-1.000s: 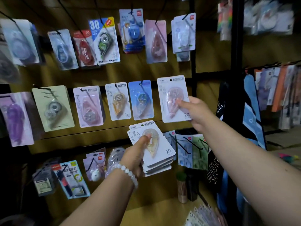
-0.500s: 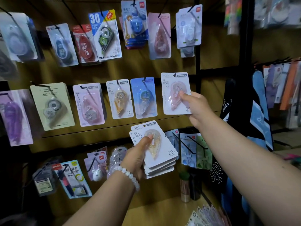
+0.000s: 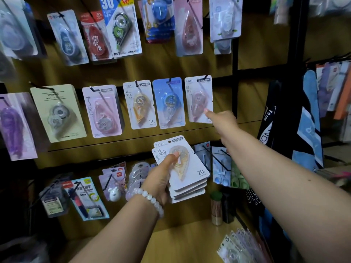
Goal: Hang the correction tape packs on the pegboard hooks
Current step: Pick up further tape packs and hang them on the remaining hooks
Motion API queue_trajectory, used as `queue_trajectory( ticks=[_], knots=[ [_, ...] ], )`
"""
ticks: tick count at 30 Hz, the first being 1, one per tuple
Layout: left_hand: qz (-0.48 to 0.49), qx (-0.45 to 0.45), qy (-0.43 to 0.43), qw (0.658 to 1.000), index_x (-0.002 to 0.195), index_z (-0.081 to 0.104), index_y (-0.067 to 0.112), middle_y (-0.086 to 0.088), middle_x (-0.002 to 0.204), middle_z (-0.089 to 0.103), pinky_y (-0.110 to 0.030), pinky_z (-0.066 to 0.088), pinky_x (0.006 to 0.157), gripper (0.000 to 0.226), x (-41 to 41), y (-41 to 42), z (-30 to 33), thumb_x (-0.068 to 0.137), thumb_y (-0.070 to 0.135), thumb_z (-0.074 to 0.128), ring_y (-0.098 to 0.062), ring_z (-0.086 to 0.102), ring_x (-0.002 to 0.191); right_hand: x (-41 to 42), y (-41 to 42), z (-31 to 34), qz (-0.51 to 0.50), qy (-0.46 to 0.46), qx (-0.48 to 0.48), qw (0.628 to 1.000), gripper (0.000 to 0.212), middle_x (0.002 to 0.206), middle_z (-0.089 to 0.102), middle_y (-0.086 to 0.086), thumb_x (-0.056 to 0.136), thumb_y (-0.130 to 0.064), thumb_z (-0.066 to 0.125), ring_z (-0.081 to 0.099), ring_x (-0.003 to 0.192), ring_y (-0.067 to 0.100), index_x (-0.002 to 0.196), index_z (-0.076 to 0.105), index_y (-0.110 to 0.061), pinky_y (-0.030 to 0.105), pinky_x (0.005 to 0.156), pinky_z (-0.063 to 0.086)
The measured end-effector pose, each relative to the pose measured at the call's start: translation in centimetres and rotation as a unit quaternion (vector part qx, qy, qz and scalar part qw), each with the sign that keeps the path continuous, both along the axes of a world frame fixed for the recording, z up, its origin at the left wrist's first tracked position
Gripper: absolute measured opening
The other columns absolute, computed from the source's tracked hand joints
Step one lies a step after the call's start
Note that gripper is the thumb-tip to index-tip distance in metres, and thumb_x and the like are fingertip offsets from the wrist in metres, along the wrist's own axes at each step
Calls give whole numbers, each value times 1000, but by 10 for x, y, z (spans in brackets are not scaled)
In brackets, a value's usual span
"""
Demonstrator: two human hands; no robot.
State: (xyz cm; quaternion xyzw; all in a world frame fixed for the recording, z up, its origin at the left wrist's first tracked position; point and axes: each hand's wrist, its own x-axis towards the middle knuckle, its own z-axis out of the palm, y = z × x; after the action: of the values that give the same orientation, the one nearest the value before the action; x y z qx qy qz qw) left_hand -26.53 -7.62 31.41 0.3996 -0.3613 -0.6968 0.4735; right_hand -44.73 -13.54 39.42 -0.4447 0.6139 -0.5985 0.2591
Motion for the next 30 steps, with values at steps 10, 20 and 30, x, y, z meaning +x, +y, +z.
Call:
queue_trajectory(
  ticks=[10,20,30],
  knots=[
    [-10,-27,0,1000,105,67,5,-20,91,76,-38,61,57,31,-9,4,-18,86,30,70,-31,74,69,39,62,-75,191,-41,107,975,33,66,72,3,81,-41,72,67,53,16,84,66,-9,20,51,49],
    [-11,-10,33,999,115,65,7,-21,100,75,-48,62,65,34,-5,4,-25,90,31,64,-34,75,76,31,54,-91,193,-182,101,959,22,91,75,17,82,-19,74,72,86,34,97,70,-3,52,86,56],
    [0,12,45,999,117,64,5,-21,100,75,-44,62,57,39,-7,2,-20,91,33,62,-34,74,75,17,57,-73,171,-195,14,966,17,74,74,12,86,-19,70,70,58,23,90,70,-2,29,49,56]
  ],
)
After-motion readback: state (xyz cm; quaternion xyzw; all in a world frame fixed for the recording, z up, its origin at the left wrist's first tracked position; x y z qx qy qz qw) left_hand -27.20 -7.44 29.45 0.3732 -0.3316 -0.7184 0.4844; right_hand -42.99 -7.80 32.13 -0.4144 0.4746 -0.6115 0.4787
